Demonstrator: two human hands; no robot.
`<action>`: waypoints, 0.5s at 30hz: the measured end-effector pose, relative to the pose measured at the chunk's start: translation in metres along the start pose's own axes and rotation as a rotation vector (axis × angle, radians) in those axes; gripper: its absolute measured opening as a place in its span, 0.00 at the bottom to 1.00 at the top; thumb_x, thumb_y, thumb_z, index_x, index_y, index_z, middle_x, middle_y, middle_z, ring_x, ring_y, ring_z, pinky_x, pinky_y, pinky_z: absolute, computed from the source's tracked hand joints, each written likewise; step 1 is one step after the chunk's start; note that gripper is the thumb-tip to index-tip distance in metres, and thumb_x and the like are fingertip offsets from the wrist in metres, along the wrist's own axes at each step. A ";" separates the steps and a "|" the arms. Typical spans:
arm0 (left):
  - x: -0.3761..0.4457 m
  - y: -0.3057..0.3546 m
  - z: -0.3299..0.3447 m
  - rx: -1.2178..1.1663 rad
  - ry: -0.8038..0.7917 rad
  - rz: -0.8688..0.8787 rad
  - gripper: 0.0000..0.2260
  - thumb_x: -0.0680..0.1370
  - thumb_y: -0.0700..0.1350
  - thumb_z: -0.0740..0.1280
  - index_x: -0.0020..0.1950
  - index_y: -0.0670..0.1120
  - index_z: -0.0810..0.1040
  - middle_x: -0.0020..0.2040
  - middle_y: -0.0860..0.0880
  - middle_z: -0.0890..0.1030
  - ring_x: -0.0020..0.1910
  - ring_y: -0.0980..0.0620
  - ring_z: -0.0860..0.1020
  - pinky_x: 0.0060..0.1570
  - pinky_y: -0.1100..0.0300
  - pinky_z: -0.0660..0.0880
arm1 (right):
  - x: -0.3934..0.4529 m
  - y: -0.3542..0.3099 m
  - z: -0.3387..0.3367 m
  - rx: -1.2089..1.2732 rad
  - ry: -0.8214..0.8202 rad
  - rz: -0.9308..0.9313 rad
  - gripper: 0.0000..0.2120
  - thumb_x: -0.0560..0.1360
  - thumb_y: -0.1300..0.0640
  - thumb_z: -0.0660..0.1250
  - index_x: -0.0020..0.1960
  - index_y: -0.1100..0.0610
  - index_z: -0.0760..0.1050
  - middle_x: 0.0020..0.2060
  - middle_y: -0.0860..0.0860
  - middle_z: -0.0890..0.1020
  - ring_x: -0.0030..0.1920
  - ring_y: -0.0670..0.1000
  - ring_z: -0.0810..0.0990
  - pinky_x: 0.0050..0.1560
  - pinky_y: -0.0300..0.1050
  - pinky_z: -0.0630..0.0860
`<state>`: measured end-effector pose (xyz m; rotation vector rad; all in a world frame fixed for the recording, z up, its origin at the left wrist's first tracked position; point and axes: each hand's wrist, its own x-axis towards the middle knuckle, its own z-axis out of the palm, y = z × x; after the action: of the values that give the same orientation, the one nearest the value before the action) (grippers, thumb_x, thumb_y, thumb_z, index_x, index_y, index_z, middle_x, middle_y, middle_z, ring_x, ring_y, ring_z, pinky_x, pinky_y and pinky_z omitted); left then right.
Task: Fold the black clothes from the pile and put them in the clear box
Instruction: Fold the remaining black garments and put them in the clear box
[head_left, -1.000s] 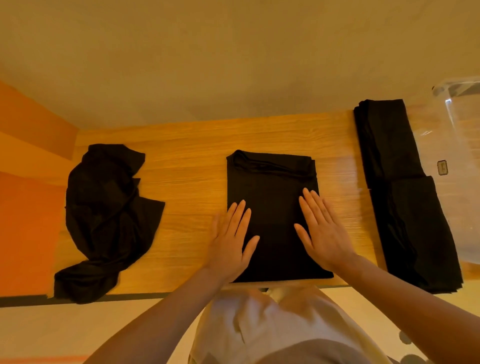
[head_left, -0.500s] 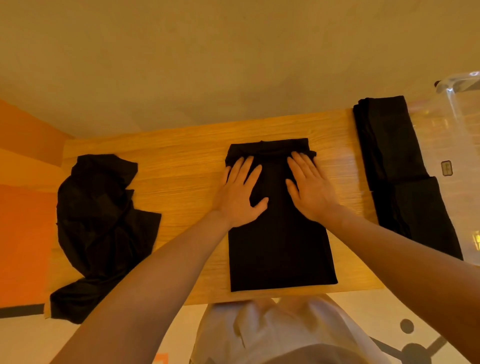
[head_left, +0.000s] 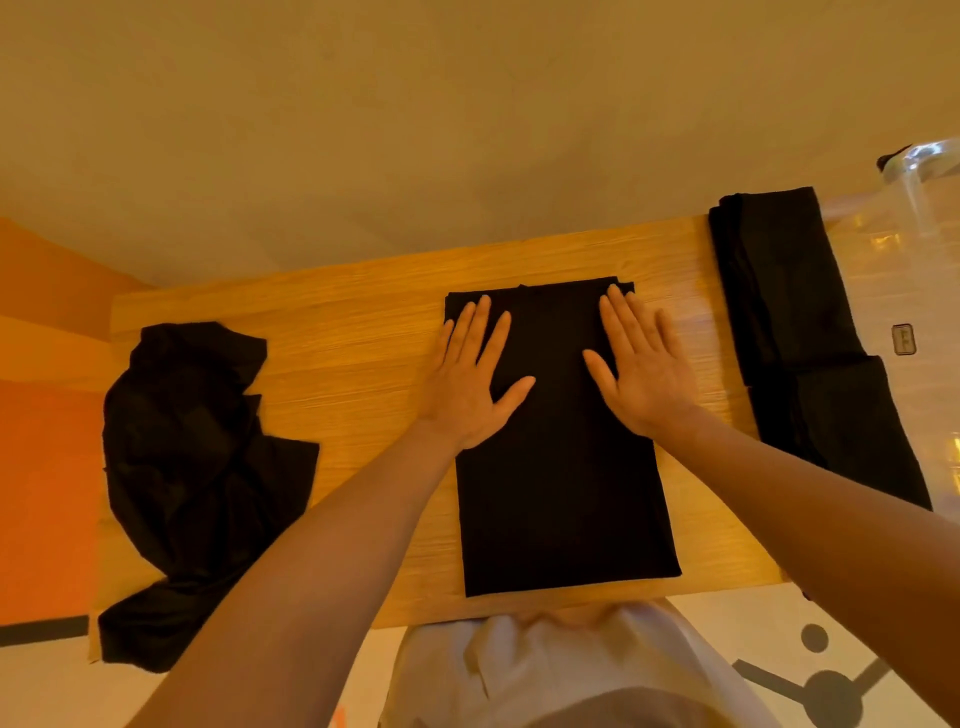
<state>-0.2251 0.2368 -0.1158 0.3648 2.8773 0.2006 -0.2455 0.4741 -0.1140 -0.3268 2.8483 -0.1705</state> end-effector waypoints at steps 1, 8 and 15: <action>-0.002 -0.004 -0.001 0.010 -0.010 -0.023 0.36 0.77 0.69 0.43 0.79 0.49 0.41 0.79 0.46 0.39 0.77 0.49 0.37 0.75 0.49 0.41 | -0.001 0.005 -0.002 -0.014 -0.014 -0.003 0.32 0.79 0.38 0.36 0.78 0.53 0.37 0.77 0.47 0.38 0.76 0.47 0.34 0.76 0.51 0.37; 0.000 -0.020 -0.021 -0.014 -0.114 -0.170 0.47 0.71 0.76 0.48 0.78 0.48 0.36 0.78 0.49 0.35 0.76 0.50 0.34 0.74 0.44 0.38 | 0.007 -0.001 -0.007 -0.028 -0.027 -0.003 0.34 0.77 0.37 0.34 0.78 0.54 0.37 0.77 0.49 0.39 0.75 0.47 0.34 0.76 0.55 0.37; 0.004 -0.021 -0.038 -0.076 -0.092 -0.277 0.43 0.75 0.71 0.49 0.78 0.47 0.37 0.79 0.48 0.39 0.77 0.49 0.37 0.72 0.42 0.39 | 0.021 -0.001 -0.034 -0.021 -0.021 0.003 0.31 0.82 0.45 0.46 0.78 0.59 0.44 0.78 0.54 0.45 0.77 0.52 0.39 0.75 0.55 0.37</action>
<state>-0.2433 0.2138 -0.0831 -0.0388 2.7800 0.2349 -0.2748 0.4711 -0.0862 -0.3264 2.8314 -0.1360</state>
